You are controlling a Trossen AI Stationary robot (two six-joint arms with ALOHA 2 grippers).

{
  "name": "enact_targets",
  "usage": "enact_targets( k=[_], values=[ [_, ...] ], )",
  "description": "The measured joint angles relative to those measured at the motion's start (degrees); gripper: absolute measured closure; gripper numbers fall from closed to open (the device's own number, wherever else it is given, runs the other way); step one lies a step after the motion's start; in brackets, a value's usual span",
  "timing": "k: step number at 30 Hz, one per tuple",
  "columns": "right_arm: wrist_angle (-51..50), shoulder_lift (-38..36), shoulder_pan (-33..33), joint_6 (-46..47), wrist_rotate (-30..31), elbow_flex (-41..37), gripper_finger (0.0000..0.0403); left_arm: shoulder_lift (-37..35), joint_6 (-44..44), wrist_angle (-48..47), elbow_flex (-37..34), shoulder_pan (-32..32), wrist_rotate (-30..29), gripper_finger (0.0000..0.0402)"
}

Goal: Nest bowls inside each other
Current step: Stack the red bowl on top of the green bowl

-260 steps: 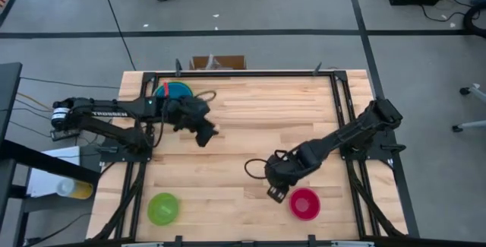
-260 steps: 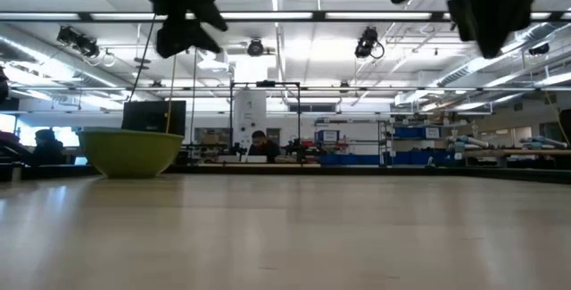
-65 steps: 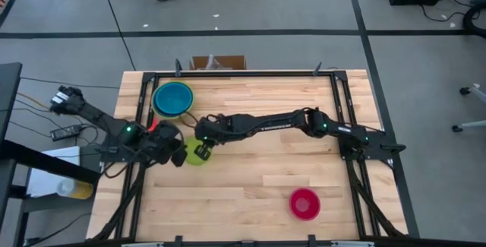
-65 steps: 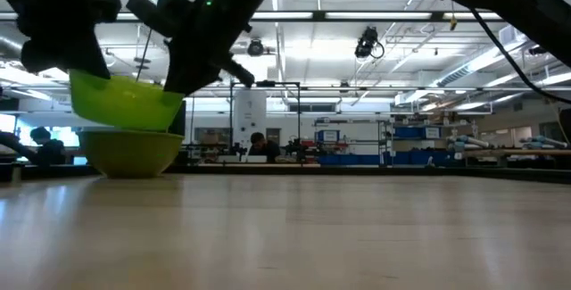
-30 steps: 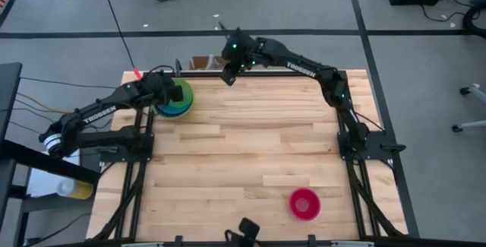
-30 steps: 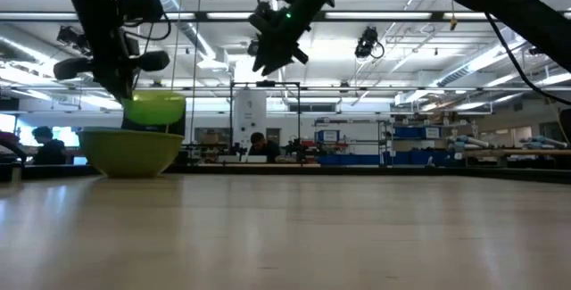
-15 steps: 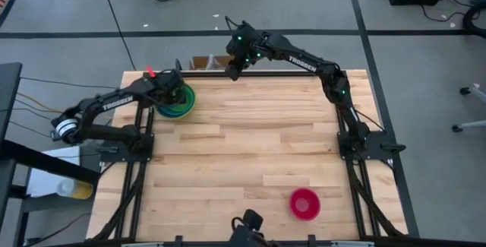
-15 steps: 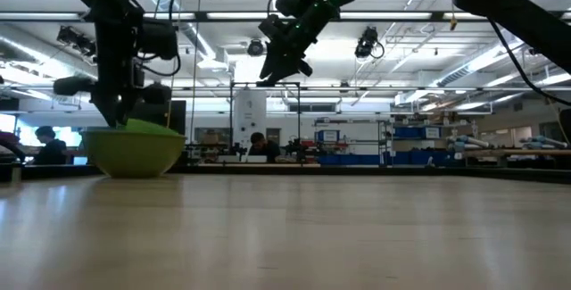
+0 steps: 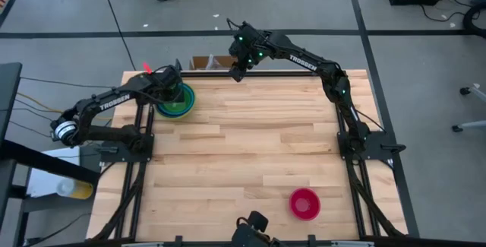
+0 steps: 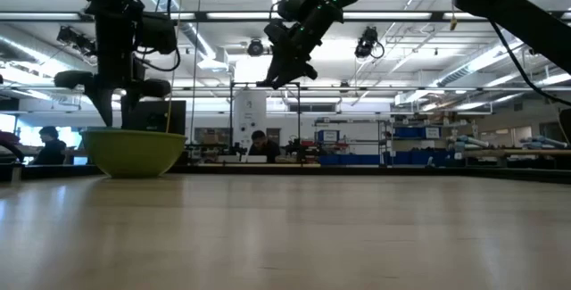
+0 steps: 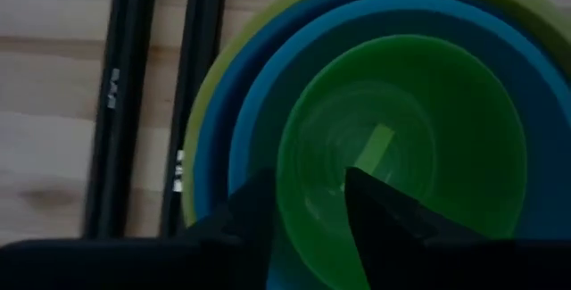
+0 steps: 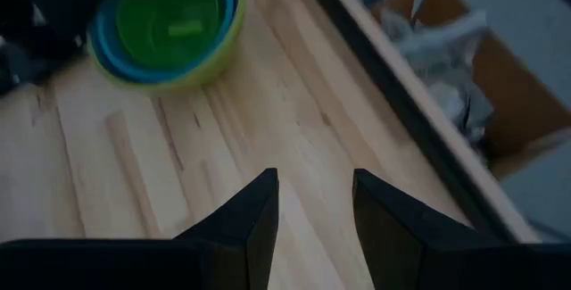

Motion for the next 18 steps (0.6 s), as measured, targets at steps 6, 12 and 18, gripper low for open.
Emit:
enact_targets(
  k=[6, 12, 18],
  values=[
    [-9.3, 0.0, 1.0, -0.9, 0.0, 0.0, 0.0253, 0.0, 6.8, -5.6, 6.1, 0.0, 0.0, 0.0237],
    [-11.5, -0.3, 3.1, 5.2, -4.4, 0.0, 0.0253, -2.1, 15.2, -7.4, 12.6, -0.5, 0.0, 0.0234],
    [-12.9, -1.0, 8.1, 10.1, 2.0, -1.0, 0.0253, -9.0, 23.7, -4.6, 12.5, -2.0, 5.3, 0.0234]
  ],
)
